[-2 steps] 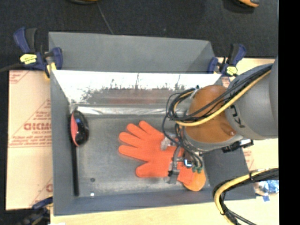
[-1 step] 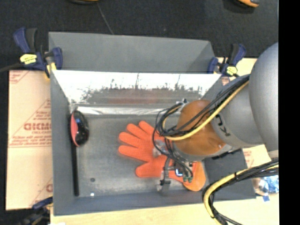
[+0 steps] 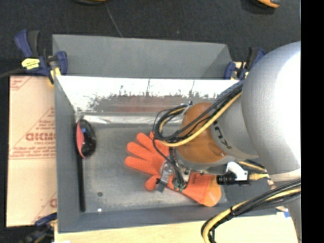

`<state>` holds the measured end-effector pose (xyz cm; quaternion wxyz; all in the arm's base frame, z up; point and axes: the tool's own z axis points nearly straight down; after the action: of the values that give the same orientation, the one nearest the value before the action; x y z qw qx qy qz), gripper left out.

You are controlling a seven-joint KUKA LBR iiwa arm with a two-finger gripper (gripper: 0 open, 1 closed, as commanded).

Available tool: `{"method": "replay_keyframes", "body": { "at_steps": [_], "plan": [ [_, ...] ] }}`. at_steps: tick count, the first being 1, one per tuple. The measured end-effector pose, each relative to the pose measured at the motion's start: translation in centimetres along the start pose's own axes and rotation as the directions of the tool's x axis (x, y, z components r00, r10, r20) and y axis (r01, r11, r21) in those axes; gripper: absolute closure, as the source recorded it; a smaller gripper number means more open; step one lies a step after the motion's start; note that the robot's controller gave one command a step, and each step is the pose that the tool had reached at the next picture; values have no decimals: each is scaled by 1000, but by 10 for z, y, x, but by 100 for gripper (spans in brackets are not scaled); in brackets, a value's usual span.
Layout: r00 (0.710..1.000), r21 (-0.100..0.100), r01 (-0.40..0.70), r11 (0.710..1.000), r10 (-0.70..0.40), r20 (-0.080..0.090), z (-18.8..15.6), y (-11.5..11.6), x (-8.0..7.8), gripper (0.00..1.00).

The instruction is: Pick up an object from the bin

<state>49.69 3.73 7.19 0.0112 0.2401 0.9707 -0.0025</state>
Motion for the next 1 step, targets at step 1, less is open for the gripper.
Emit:
{"method": "replay_keyframes", "body": {
  "at_steps": [1],
  "plan": [
    [1000,0,1,1000,-1,0,0,0,0,100]
  ]
}}
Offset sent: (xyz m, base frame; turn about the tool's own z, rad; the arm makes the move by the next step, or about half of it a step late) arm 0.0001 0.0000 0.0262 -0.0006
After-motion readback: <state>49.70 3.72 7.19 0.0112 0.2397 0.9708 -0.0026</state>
